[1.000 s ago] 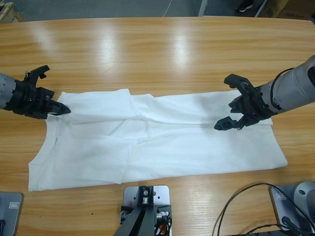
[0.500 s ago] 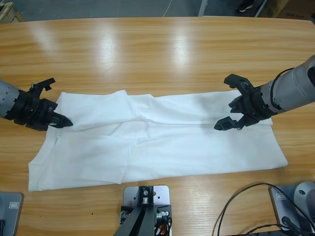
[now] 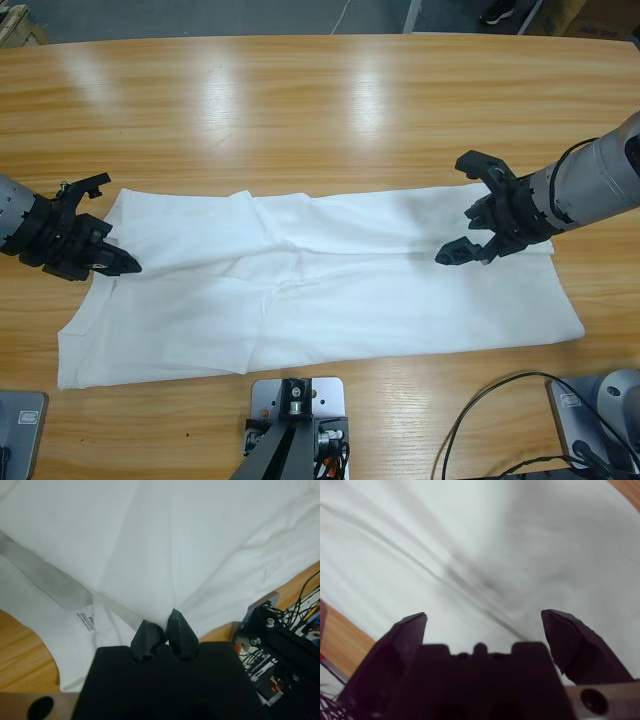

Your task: Fold clothes

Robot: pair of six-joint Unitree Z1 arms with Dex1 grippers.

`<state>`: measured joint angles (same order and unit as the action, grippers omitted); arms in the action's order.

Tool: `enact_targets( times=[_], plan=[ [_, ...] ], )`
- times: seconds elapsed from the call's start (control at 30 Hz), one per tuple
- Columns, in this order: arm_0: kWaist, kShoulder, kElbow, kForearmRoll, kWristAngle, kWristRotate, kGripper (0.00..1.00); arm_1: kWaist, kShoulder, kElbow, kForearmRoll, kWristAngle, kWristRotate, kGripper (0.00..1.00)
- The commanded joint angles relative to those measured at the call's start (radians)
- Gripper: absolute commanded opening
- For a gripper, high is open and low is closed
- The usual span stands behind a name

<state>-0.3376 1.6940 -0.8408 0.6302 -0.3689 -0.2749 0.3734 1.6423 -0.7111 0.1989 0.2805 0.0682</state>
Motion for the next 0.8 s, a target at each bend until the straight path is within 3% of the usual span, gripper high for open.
enact_targets(
  times=[0.03, 0.23, 0.27, 0.3, 0.4, 0.47, 0.5, 0.53, 0.67, 0.8],
  plan=[
    [-0.007, 0.041, -0.036, 0.079, -0.016, 0.017, 0.011, -0.01, 0.033, 0.015, -0.006, -0.02, 0.004, 0.927],
    [-0.007, 0.033, -0.057, 0.129, -0.016, 0.008, 0.02, -0.01, 0.028, 0.015, -0.003, -0.02, 0.004, 0.927],
    [-0.007, 0.032, -0.06, 0.134, -0.016, 0.001, 0.083, -0.01, 0.027, 0.015, -0.003, -0.02, 0.004, 0.927],
    [-0.007, 0.032, -0.061, 0.139, -0.016, -0.005, 0.207, -0.01, 0.025, 0.015, -0.002, -0.02, 0.004, 0.927],
    [-0.011, 0.033, -0.065, 0.146, -0.017, -0.012, 0.249, -0.01, 0.018, 0.016, 0.0, -0.021, 0.004, 0.927],
    [-0.014, 0.025, -0.068, 0.154, -0.017, -0.025, 0.658, -0.01, 0.008, 0.018, 0.003, -0.028, 0.004, 0.934],
    [-0.014, 0.009, -0.065, 0.154, -0.013, -0.04, 0.829, -0.01, 0.003, 0.018, 0.005, -0.032, 0.004, 0.948],
    [-0.014, -0.014, -0.062, 0.153, 0.003, -0.042, 0.937, -0.01, -0.001, 0.018, 0.007, -0.034, 0.004, 0.97],
    [-0.017, -0.125, -0.093, 0.096, 0.146, 0.066, 0.958, -0.01, -0.021, -0.001, 0.029, -0.035, 0.001, 1.0],
    [-0.058, -0.128, -0.085, -0.022, 0.137, 0.351, 0.945, 0.028, -0.06, -0.049, 0.082, -0.007, -0.094, 0.996]
  ],
)
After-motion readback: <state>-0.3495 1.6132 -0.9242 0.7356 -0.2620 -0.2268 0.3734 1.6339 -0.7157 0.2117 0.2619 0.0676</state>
